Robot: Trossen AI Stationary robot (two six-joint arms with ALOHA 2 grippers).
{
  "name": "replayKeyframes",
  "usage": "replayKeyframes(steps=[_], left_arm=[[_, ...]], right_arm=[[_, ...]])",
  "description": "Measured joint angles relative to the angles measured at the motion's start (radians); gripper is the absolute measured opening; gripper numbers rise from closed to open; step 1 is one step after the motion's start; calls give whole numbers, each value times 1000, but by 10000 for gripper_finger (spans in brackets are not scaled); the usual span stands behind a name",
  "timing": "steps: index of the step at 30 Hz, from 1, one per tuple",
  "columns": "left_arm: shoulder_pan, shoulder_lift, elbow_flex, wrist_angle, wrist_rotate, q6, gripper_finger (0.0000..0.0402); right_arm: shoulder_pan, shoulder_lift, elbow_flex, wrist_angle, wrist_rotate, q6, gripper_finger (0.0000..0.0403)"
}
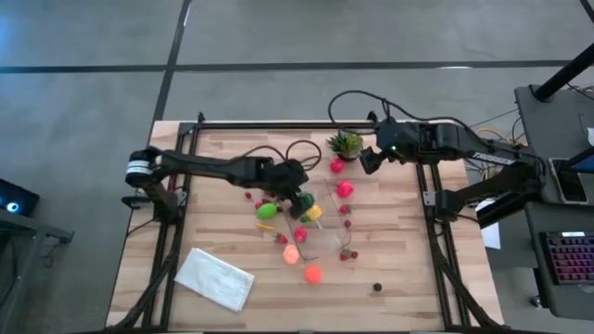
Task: Pick and placing Produce into tupperware
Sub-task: Put the green watermelon into the transparent bin, then put the black cherry into the transparent bin
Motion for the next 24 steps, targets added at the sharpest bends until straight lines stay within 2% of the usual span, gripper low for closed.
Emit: replayKeyframes(steps=[11, 15, 18, 24], left_arm=[[-30, 12, 21, 13, -59, -153, 318], [-31, -2, 21, 10, -58, -146, 318], [-32, -18, 20, -3, -57, -130, 312], [-31, -57, 17, -97, -61, -101, 268]], right_arm=[[101, -8, -30, -49, -4, 37, 322], [196, -8, -98, -140, -4, 148, 319], [286, -9, -181, -142, -12, 265, 318], [435, -7, -365, 36, -146, 523, 313]])
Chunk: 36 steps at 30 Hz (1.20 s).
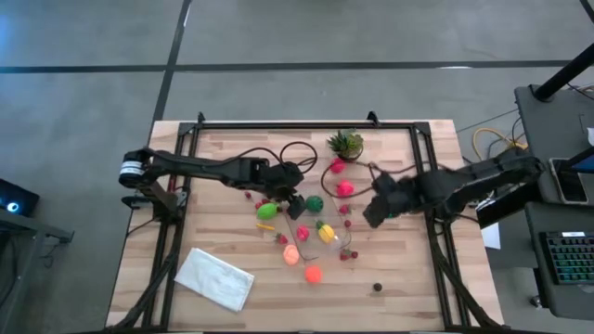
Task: Pick and placing Produce into tupperware
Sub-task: Put the black cherry into the transparent bin
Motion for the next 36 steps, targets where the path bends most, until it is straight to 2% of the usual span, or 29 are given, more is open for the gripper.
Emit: replayKeyframes(steps=[4, 10, 13, 17, 20, 23, 29, 36], left_arm=[[-1, -14, -2, -84, -1, 25, 256], [-15, -19, -6, -127, -3, 116, 255], [-23, -20, -15, -126, -2, 137, 255], [-27, -20, -18, -137, -1, 146, 255], [-26, -20, -19, -154, -5, 173, 255], [-26, -20, -19, -172, -11, 199, 255], [-26, -20, -26, -224, -71, 245, 255], [-26, -31, -65, -232, -93, 316, 255]], right_arm=[[129, 3, -84, 129, -78, 145, 310], [363, 20, -107, 273, 5, 380, 312], [433, 47, -108, 271, -26, 565, 306], [463, 110, -111, 269, -191, 874, 296], [472, 174, -98, 313, -248, 996, 291], [471, 248, -60, 381, -289, 1059, 287], [471, 424, 45, 371, -353, 1144, 275], [467, 589, 152, 350, -356, 1159, 228]])
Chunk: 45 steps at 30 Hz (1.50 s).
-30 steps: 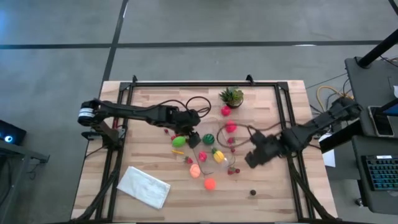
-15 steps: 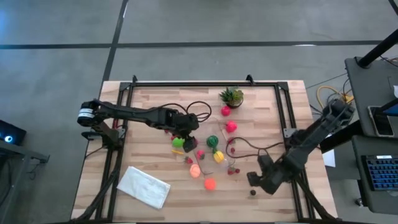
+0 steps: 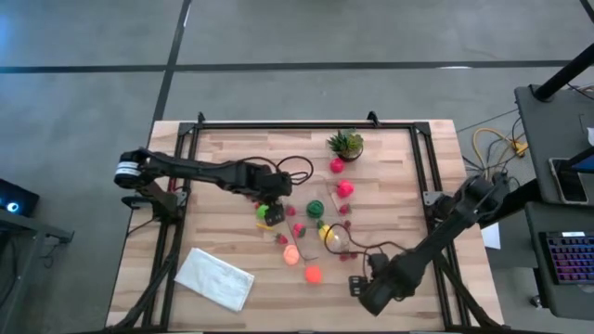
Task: Pick and placing Produce into tupperware
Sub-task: Put the black cherry into the transparent bin
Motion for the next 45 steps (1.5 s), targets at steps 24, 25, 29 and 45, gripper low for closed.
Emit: replayKeyframes(steps=[24, 25, 29, 45], left_arm=[[1, -32, -35, -9, -22, 53, 255], [1, -32, -35, -8, -21, 53, 255], [1, -32, -35, -9, -21, 53, 255], [1, -32, -35, -8, -26, 50, 255]], right_arm=[[-3, 68, 24, -147, -26, 7, 194], [-3, 68, 20, -148, -22, 7, 194], [-3, 67, 13, -115, -18, -7, 194], [0, 67, -25, -33, -18, -12, 114]])
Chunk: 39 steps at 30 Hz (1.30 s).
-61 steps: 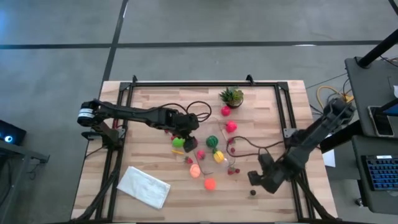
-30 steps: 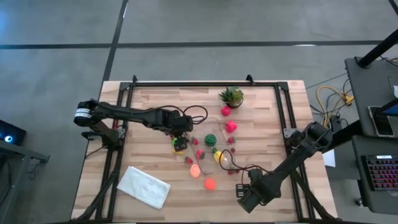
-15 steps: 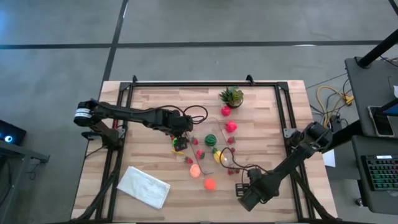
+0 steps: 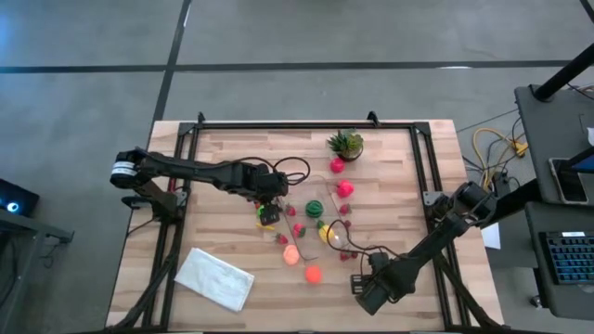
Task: Pick and placing Produce into tupperware
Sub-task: Put the black cherry into the transparent bin, then put the red cherry into the transparent bin
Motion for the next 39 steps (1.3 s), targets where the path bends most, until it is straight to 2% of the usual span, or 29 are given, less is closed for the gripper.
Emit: replayKeyframes(steps=[6, 11, 14, 17, 19, 21, 27, 30, 34, 36, 39], left_arm=[[0, 0, 0, 0, -15, 0, 255], [0, 0, 0, -2, -16, 0, 255], [0, 0, 0, -23, -16, 0, 255], [0, -17, 0, -54, -19, -4, 255], [0, -43, 0, -74, -38, -27, 255], [0, -76, -1, -93, -68, -48, 255], [0, -207, -15, -117, -170, -100, 255], [0, -282, -53, -118, -192, -137, 255], [0, -380, -131, -119, -247, -242, 255], [0, -426, -179, -122, -285, -328, 255], [0, -494, -257, -124, -285, -420, 255]], right_arm=[[0, 0, 7, -1, 13, -8, 109], [0, -22, 50, -41, 127, -9, 109], [-5, -64, 98, -142, 240, -20, 109], [-9, -130, 153, -263, 431, -52, 109], [-16, -185, 178, -321, 560, -102, 109], [-42, -237, 184, -344, 622, -176, 109], [-217, -339, 169, -273, 587, -562, 109], [-336, -348, 169, -210, 514, -727, 115], [-460, -324, 168, -126, 406, -908, 140], [-492, -299, 171, -105, 369, -976, 158], [-515, -270, 190, -96, 340, -1027, 190]])
